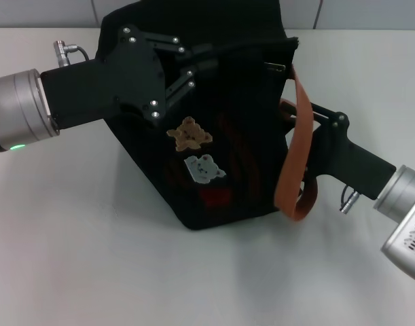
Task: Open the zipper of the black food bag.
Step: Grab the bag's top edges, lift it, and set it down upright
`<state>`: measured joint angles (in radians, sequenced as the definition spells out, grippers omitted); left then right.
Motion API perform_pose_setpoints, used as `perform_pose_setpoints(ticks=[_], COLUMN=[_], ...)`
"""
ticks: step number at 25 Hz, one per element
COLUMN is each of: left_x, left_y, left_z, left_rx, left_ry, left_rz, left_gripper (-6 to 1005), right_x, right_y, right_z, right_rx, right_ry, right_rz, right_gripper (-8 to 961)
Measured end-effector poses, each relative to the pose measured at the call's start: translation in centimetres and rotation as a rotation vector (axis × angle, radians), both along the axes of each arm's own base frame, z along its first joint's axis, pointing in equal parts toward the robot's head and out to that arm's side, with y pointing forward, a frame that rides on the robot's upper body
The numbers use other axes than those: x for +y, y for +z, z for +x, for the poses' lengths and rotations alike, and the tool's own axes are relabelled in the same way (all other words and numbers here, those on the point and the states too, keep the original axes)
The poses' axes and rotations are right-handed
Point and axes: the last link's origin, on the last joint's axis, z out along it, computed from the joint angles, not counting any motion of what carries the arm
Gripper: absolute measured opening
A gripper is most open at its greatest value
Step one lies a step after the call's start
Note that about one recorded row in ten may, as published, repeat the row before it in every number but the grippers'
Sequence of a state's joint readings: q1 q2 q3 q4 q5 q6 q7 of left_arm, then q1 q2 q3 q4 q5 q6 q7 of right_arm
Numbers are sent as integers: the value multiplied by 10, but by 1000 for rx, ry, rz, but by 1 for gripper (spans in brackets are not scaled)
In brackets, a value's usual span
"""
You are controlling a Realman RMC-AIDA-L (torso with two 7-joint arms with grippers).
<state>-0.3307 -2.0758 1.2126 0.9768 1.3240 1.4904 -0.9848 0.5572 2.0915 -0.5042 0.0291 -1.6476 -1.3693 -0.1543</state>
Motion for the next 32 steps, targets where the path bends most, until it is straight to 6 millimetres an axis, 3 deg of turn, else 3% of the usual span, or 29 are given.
perform_pose_setpoints(ticks=[13, 17, 24, 32], left_x=[1, 1, 0, -1], left_y=[-2, -3, -2, -3], left_z=[1, 0, 0, 7], left_rx=[-9, -9, -19, -51], left_ry=[2, 3, 2, -19], left_rz=[-13, -15, -18, -31], left_gripper=[102, 102, 102, 102], right_x=[-2, -5, -11, -13], right_y=[3, 2, 3, -4], right_z=[-16, -13, 9, 8], right_rx=[74, 69, -4, -39], right_ry=[37, 36, -26, -17], right_rz=[124, 118, 126, 131], right_gripper=[552, 552, 551, 551])
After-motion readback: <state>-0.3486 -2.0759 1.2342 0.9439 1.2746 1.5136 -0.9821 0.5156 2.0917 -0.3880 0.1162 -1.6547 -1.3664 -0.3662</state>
